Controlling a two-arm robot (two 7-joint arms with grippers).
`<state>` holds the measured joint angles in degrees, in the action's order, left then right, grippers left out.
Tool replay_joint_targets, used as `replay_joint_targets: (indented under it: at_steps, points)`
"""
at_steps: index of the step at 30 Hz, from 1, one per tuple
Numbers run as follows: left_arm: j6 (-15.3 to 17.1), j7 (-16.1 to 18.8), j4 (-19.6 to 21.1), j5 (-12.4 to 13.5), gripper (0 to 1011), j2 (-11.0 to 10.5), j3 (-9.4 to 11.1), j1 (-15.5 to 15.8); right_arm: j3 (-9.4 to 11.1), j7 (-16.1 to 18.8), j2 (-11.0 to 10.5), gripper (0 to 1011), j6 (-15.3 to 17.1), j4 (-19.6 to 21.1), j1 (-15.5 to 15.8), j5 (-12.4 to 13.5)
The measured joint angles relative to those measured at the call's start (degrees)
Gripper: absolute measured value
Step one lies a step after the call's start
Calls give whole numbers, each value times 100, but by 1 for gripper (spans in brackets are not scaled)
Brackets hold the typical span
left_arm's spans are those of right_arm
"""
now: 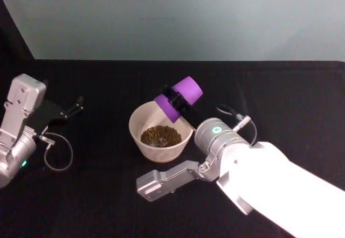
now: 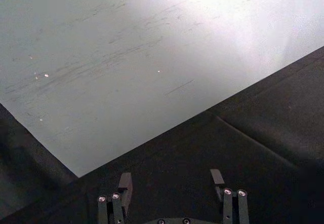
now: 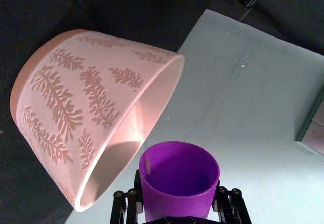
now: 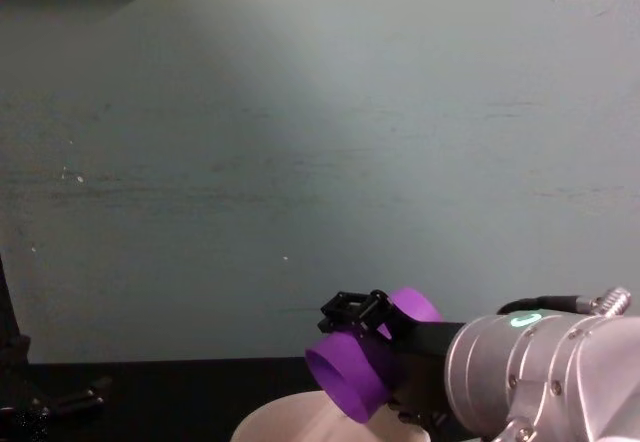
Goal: Pick up the cup and pour the mung beans from the cup into the bowl.
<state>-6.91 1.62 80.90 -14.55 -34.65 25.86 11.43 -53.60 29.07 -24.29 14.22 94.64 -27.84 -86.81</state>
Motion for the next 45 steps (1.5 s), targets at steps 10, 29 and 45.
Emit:
replay_joint_targets:
  at_steps: [10, 29, 45]
  points:
    - [0, 0, 0, 0, 1000, 0, 0, 0, -85, 34, -1, 731, 6, -16, -39, -249]
    - [0, 0, 0, 0, 1000, 0, 0, 0, -334, 174, -113, 731, -136, 69, -202, -724]
    - [0, 0, 0, 0, 1000, 0, 0, 0, 994, -1362, 61, 731, 81, 420, 797, 1413]
